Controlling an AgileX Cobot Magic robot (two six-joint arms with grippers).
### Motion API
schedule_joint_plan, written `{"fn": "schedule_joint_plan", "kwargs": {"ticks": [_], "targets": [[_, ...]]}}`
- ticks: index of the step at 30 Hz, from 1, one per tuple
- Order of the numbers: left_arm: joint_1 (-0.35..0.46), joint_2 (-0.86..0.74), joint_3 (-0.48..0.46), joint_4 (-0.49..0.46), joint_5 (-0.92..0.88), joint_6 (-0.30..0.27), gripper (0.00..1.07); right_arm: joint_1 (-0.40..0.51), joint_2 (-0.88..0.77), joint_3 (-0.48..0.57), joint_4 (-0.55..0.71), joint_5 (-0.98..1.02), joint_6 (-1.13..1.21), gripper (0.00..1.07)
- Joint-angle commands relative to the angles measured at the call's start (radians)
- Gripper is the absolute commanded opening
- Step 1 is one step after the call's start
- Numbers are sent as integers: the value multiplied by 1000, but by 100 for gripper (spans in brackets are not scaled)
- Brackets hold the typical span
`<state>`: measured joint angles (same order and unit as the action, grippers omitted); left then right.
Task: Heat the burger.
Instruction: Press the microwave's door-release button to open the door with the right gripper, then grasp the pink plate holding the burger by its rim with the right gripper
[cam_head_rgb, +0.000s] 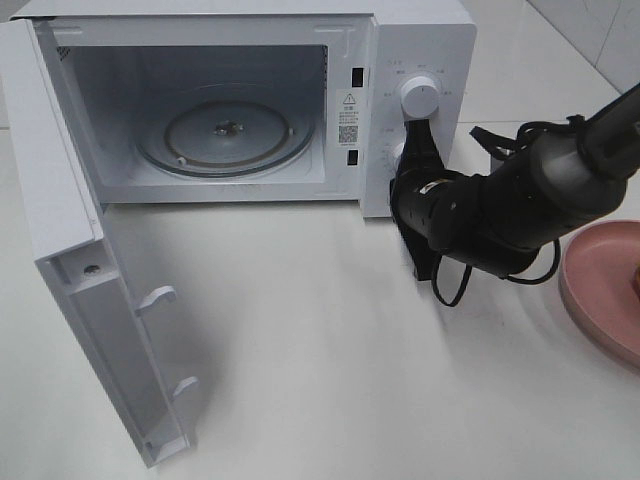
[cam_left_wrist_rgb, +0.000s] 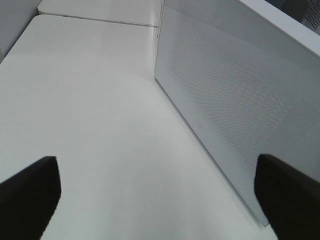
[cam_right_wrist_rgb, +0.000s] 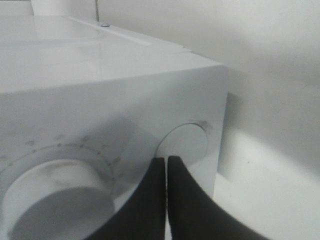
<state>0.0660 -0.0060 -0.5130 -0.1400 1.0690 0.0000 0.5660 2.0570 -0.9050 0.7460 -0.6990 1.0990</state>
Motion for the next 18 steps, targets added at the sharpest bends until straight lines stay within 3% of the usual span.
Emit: {"fn": "schedule_joint_plan", "kwargs": {"ticks": [1, 18], "targets": [[5, -16, 0, -1, -8, 0, 98, -2, -44, 37, -46, 17, -3, 0], [5, -16, 0, -1, -8, 0, 98, -2, -280, 248, -222, 147, -62, 1]]}}
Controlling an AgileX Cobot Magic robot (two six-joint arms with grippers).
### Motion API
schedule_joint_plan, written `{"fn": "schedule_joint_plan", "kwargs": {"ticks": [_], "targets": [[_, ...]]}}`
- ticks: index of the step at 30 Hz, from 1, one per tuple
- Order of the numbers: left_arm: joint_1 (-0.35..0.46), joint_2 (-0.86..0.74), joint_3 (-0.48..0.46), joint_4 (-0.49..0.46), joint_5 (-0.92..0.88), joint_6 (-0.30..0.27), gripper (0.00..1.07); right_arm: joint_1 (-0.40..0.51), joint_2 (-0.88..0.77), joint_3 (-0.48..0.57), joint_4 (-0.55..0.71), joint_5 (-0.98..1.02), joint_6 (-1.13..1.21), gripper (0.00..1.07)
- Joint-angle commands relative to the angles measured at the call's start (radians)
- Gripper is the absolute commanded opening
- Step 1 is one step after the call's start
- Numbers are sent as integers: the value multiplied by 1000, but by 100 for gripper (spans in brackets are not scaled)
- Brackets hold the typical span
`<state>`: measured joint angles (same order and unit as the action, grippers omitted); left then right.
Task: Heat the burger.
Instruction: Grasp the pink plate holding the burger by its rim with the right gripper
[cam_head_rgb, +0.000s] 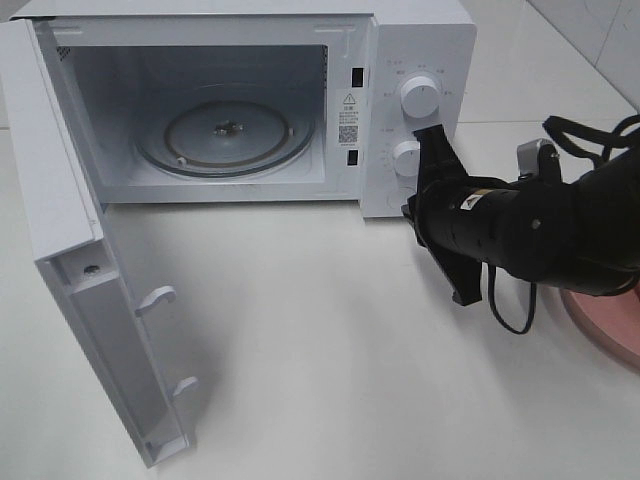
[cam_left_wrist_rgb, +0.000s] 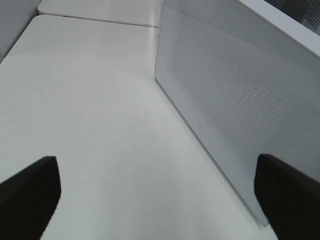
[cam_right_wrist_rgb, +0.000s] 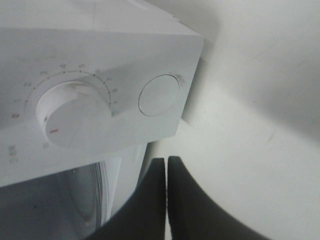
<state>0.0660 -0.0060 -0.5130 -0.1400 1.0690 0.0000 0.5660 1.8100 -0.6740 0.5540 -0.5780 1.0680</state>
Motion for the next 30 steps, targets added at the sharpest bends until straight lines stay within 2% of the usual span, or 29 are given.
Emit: {"fn": "schedule_joint_plan", "kwargs": {"ticks": [1, 8, 16, 18, 21, 23, 27, 29, 30], "targets": [[5, -16, 0, -1, -8, 0, 98, -2, -66, 34, -44, 61, -70, 1], [5, -16, 0, -1, -8, 0, 98, -2, -147, 51, -57, 200, -230, 2], [5, -16, 0, -1, -8, 0, 98, -2, -215, 50, -129, 381, -396, 4], [5, -16, 0, -1, -8, 0, 98, -2, -227, 49, -214, 473, -450, 4], [5, -16, 0, -1, -8, 0, 98, -2, -227, 49, -239, 503, -456, 4], [5, -16, 0, -1, -8, 0, 98, -2, -227, 49, -319, 588, -491, 5], [5, -16, 0, -1, -8, 0, 98, -2, -227, 49, -395, 661, -519, 6], [5, -16, 0, -1, -8, 0, 98, -2, -227, 27, -481, 798, -552, 7], [5, -16, 0, -1, -8, 0, 98, -2, -227, 27, -481, 798, -552, 7]]}}
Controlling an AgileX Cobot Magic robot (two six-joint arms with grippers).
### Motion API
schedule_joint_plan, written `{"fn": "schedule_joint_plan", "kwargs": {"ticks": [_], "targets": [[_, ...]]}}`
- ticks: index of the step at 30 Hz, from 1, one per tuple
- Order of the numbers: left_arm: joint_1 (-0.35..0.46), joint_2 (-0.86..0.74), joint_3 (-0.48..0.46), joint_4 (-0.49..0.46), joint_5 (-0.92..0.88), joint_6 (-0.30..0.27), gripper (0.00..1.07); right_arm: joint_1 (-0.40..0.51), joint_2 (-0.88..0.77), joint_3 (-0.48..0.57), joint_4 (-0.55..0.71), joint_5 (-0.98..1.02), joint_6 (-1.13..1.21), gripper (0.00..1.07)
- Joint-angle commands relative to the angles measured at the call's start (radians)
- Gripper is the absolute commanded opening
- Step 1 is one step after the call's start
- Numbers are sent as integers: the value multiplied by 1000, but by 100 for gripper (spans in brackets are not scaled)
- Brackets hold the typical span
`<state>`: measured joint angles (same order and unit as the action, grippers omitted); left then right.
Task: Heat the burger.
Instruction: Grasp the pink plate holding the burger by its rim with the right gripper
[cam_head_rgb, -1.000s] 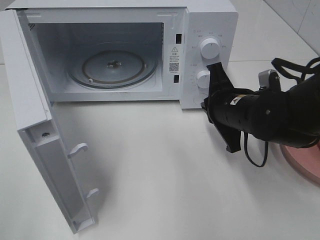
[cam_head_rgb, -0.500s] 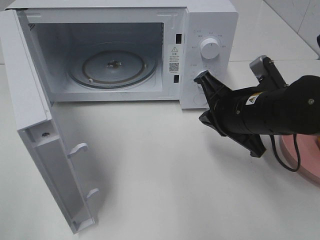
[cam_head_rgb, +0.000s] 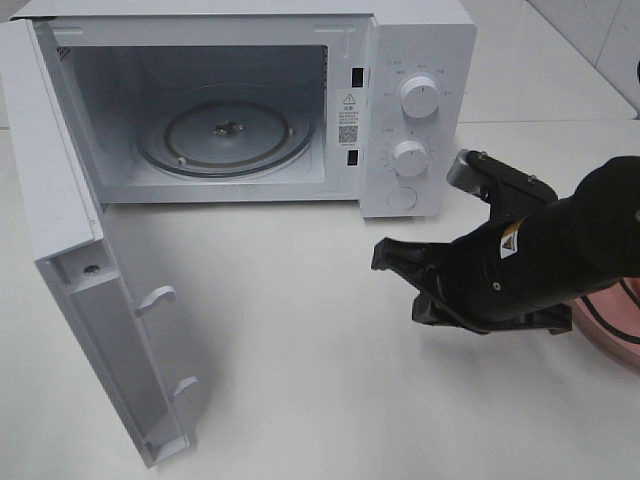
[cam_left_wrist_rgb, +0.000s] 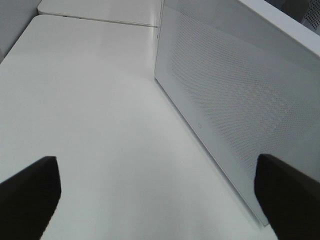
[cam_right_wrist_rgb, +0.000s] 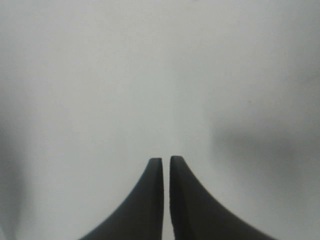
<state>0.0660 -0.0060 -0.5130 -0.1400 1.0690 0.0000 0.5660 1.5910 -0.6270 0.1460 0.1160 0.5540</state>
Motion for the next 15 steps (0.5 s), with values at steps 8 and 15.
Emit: {"fn": "schedule_joint_plan", "kwargs": {"ticks": [8, 15], "targets": [[5, -16, 0, -1, -8, 0, 98, -2, -8, -118, -205, 413, -147, 11], [5, -16, 0, -1, -8, 0, 98, -2, -8, -178, -242, 529, -261, 30]]}}
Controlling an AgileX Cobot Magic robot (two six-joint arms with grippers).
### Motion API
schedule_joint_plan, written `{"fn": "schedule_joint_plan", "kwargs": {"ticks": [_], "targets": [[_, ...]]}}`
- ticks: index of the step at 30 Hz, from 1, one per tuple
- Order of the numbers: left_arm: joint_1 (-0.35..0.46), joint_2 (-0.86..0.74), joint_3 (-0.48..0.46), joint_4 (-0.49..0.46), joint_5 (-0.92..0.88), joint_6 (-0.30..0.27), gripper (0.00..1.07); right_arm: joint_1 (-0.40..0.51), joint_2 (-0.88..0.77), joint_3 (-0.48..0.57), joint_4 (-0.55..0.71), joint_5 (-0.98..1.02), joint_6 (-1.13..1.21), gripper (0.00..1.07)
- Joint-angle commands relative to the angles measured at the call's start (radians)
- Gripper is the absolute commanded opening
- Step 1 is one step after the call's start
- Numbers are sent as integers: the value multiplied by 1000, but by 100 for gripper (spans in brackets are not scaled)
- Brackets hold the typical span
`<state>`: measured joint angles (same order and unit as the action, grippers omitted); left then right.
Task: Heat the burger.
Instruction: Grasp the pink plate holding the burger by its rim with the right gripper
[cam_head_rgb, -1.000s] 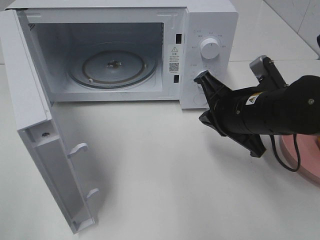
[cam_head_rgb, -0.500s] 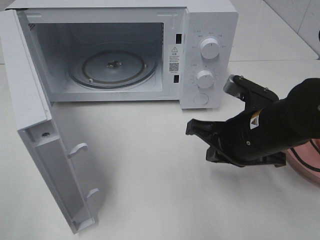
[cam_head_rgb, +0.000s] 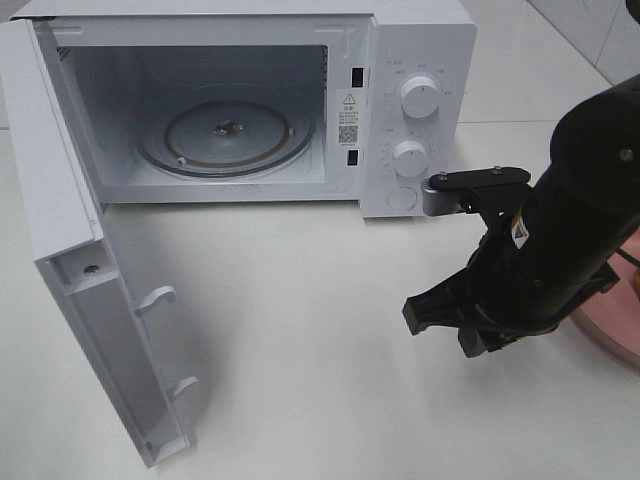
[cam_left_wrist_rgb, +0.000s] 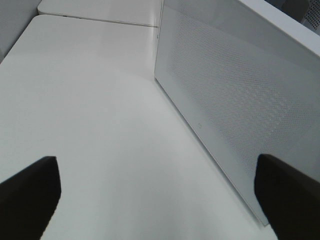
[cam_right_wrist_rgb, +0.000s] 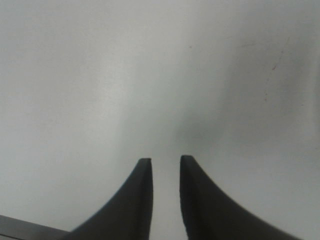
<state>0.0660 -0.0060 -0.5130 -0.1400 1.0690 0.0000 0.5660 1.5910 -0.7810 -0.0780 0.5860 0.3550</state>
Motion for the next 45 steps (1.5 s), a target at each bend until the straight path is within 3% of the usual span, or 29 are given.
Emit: {"fn": "schedule_joint_plan", "kwargs": {"ticks": [1, 2, 5, 7, 11, 15, 18, 20, 36, 45], "targets": [[5, -16, 0, -1, -8, 0, 98, -2, -8, -39, -21, 90, -98, 41], [5, -16, 0, -1, -8, 0, 98, -5, -8, -53, -22, 111, -131, 55], [5, -16, 0, -1, -8, 0, 98, -5, -8, -56, -24, 115, -146, 62], [5, -16, 0, -1, -8, 0, 98, -15, -35, -57, -43, 111, -170, 86], [5, -16, 0, -1, -8, 0, 98, -32, -76, -57, -55, 110, -175, 93], [5, -16, 0, -1, -8, 0, 98, -87, -143, -57, -94, 110, -176, 91], [5, -16, 0, -1, -8, 0, 98, -99, -148, -57, -99, 113, -176, 91], [5, -16, 0, -1, -8, 0, 98, -158, -153, -57, -105, 134, -184, 89], [5, -16, 0, -1, -8, 0, 98, -371, -153, -57, -126, 94, -263, 84], [5, -16, 0, -1, -8, 0, 98, -434, -108, -56, -126, 22, -265, 82]]}}
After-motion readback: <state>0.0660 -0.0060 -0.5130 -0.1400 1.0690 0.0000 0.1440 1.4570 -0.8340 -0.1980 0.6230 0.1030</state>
